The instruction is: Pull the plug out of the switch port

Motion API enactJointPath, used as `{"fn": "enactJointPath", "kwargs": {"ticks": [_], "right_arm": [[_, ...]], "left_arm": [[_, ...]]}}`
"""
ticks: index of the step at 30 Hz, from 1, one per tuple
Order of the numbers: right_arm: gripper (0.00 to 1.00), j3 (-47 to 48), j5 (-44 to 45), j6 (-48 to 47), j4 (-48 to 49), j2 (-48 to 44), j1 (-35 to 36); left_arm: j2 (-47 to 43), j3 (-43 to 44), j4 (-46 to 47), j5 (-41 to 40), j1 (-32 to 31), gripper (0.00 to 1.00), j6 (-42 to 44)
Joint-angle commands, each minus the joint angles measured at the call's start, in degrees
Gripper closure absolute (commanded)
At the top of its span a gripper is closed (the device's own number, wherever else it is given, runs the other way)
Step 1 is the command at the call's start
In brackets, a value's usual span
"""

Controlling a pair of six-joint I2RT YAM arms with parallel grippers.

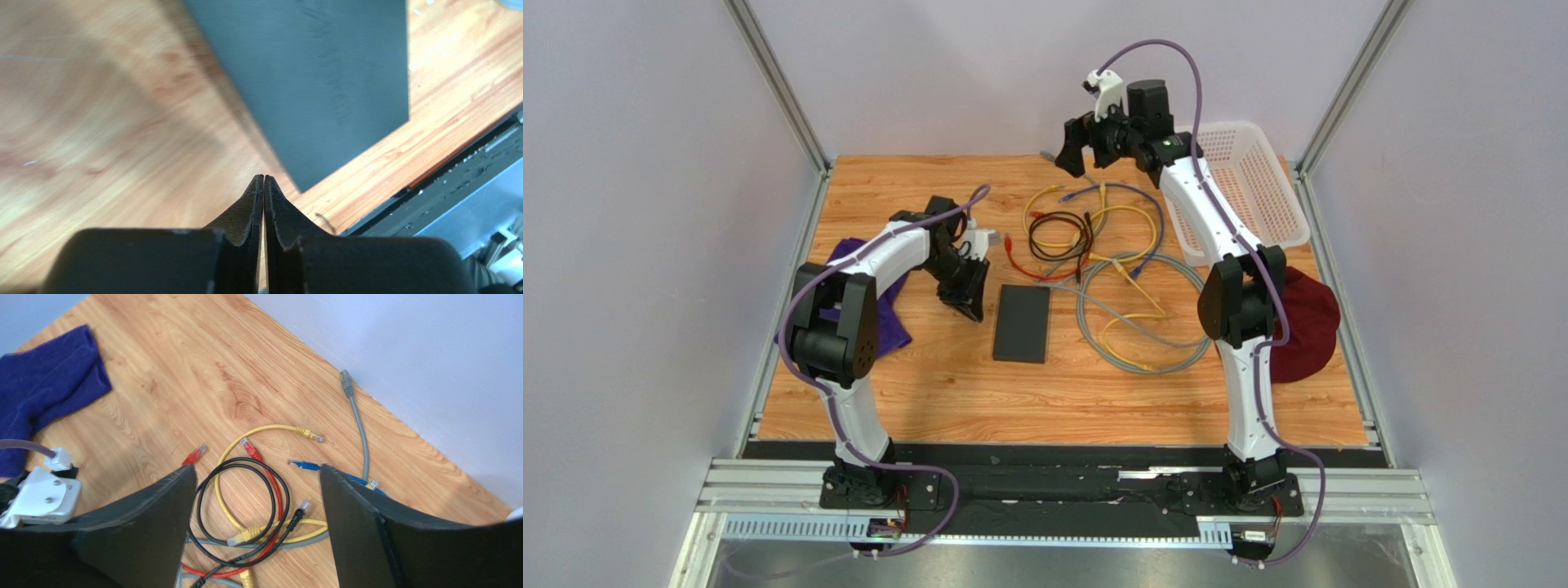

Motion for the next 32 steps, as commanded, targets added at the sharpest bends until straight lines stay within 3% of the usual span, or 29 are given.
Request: {"fn": "enactJointPath", "kwargs": {"ticks": [1,6,11,12,14,15,25,32], "right_arm": [[0.0,-5.5,4.1,2.3,3.2,-7.7,1.0],[0.0,-15.2,10.1,5.5,2.7,-15.1,1.2],[0.0,-28.2,15.2,11.3,3.4,-21.8,2.3],[0.0,-29.9,16.1,11.8,3.6,-24.2,2.3],[0.0,-33.4,16.9,13.2,3.4,-26.6,2.8],[0.0,-36.8,17.3,13.5,3.6,-29.2,3.0],[0.0,-57.0,27.3,13.1,3.7,-45.6,5.0],[0.0,-60.6,30.7,10.3,3.4,-50.6,5.0]], "left_arm": [[-2.3,3.7,0.7,-0.3,0.8,0.73,0.0],[-2.0,6.2,0.0,-0.9,0.9,0.67,-0.2],[-2.7,7.9,-1.1,-3.3,0.9,0.51,0.2],[-3.2,8.0,-1.1,-4.0,0.9,0.42,0.2],[-3.7,8.2,-1.3,-4.3,0.9,0.1,0.1],[-4.0,8.3,-1.3,-4.5,0.9,0.04,0.1],[-3.2,8.3,-0.1,-5.3,0.8,0.04,-0.4],[-1.4,9.9,-0.2,-4.3,0.8,0.04,-1.8]]}}
